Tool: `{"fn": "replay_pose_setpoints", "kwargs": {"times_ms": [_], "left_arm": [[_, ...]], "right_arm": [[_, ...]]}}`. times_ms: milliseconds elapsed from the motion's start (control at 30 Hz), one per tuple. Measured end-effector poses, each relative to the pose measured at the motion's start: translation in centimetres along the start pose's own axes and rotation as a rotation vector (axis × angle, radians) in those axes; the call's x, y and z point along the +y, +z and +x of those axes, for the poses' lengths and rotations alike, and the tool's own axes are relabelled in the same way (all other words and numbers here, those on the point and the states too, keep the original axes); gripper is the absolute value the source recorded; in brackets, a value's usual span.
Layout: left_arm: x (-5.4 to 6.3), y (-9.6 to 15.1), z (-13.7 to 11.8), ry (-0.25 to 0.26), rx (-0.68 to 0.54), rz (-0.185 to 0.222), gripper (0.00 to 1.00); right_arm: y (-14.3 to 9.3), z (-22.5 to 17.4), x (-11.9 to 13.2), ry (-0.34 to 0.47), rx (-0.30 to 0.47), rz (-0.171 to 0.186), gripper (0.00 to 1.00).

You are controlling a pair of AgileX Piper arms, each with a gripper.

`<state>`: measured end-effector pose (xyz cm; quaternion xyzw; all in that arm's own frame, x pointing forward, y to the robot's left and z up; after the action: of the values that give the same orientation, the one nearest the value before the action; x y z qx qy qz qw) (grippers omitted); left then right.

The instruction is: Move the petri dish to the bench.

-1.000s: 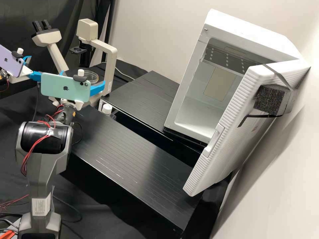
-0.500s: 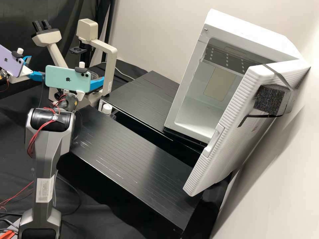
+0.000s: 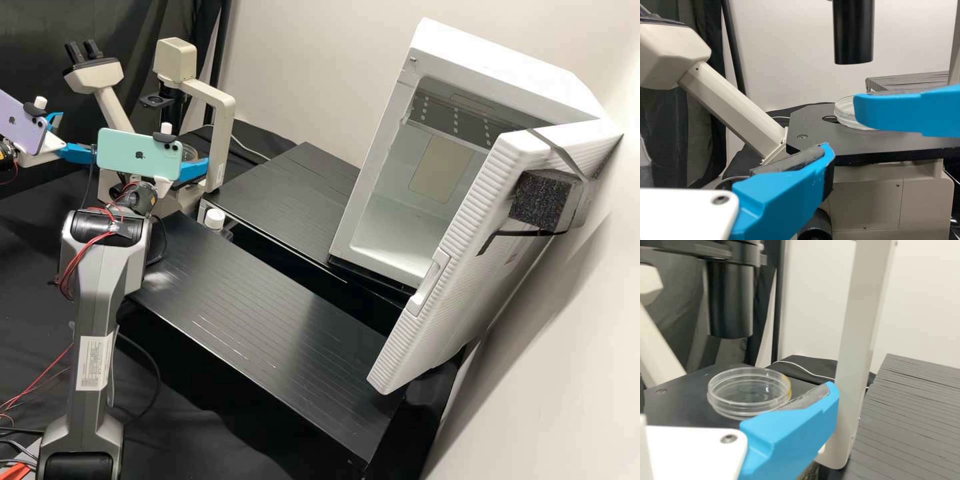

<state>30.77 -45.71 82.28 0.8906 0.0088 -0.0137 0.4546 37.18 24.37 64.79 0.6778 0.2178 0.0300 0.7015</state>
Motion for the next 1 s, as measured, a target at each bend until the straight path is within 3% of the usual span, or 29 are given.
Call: {"fn": "replay_pose_setpoints", "kwargs": {"times_ms": [200, 400, 1000], "left_arm": [[0.0, 0.0, 0.0, 0.0, 0.0, 0.0, 1.0], [0.0, 0.0, 0.0, 0.0, 0.0, 0.0, 1.0], [0.0, 0.0, 0.0, 0.0, 0.0, 0.0, 1.0]], "right_arm": [[-0.2, 1.0, -1.4, 0.009, -0.025, 0.064, 1.0], [-0.4, 2.1, -2.3, 0.007, -0.013, 0.067, 1.0], [0.2, 4.5, -3.7, 0.017, -0.078, 0.014, 1.0]]}}
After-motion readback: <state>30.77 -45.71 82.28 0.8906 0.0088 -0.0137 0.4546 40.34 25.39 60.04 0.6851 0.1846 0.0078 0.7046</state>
